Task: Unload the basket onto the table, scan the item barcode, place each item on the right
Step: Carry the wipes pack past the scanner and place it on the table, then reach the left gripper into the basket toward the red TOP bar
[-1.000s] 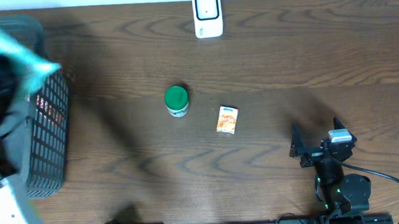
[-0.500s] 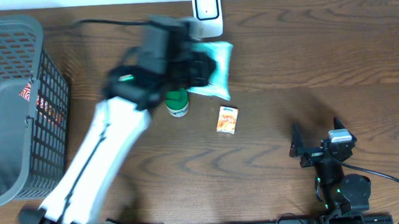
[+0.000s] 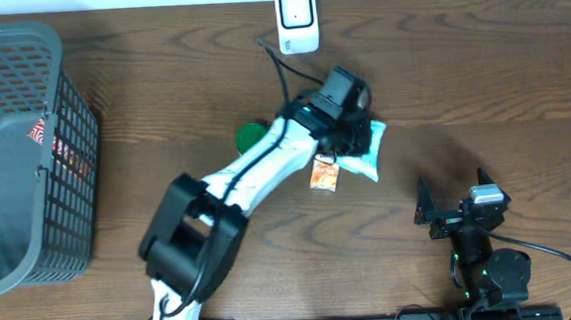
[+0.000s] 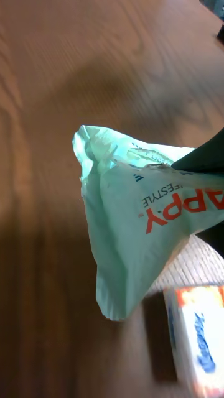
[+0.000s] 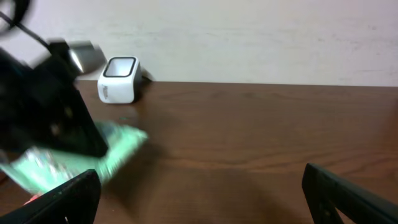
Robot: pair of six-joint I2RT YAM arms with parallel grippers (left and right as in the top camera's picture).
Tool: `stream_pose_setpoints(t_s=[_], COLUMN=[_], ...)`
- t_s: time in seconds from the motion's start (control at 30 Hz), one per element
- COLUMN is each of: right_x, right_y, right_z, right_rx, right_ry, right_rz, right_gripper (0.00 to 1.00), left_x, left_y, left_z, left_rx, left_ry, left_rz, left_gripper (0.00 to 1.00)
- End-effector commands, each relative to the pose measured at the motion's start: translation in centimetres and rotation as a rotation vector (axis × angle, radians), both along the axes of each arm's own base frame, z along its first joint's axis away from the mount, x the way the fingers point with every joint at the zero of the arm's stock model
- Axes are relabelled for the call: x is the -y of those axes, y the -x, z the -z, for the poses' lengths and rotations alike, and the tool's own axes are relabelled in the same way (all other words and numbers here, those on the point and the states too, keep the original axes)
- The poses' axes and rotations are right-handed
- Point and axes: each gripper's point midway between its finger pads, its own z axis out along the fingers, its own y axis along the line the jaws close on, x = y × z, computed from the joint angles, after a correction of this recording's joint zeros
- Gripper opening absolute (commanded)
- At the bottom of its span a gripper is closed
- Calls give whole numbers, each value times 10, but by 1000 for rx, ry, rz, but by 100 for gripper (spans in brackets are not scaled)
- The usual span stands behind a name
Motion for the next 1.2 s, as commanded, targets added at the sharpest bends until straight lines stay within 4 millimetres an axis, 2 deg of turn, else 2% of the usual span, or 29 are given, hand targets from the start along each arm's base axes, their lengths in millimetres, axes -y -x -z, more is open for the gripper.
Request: stream_pose_setpoints(t_s=[0.0,0.1,0.17,0.2,0.33,0.47,0.57,0.67,0.77,0.9,0.97,1.03,1.07,1.1,1.17], right_x=[-1,-1,-1,-1,-1,-1,-1,-1,-1,-1,-1,-1,-1,-1,-1], right_y=[0,0,0,0,0,0,0,0,0,0,0,0,0,0,0], right_z=[2,2,2,2,2,2,2,2,2,2,2,2,2,2,2], right_rx=[-5,-5,-5,-5,-4,-5,-5,-5,-5,-5,-4,-5,-5,-5,-5], right_ry=[4,4,4,4,4,4,4,4,4,4,4,4,4,4,4], right_rz=[-5,-5,-5,-5,-5,-5,-5,-5,-5,-5,-5,-5,-5,-5,-5], right_gripper=[99,99,99,99,99,99,99,99,99,99,99,99,99,99,99], left_x=[5,6,9,11,14,11,-13,-49,-95,-171,-212,-263,-285,-316,-370], left_y=[1,-2,-6,-8,-12,-21,-44,-71,-91,-94,-89,-80,-76,-70,-56], left_z=[10,11,7,6,1,-18,-50,-106,-180,-280,-320,-350,-357,-364,-368], left_rx=[-18,-8,12,21,41,86,176,292,400,578,667,741,760,778,776], left_ry=[-4,2,18,26,44,52,14,-9,18,44,46,15,-12,-57,-147], left_rz=[-15,-17,-14,-14,-14,-11,-62,-117,-187,-293,-363,-478,-533,-616,-759], left_gripper=[12,17,29,42,81,85,86,86,86,86,86,88,89,90,90])
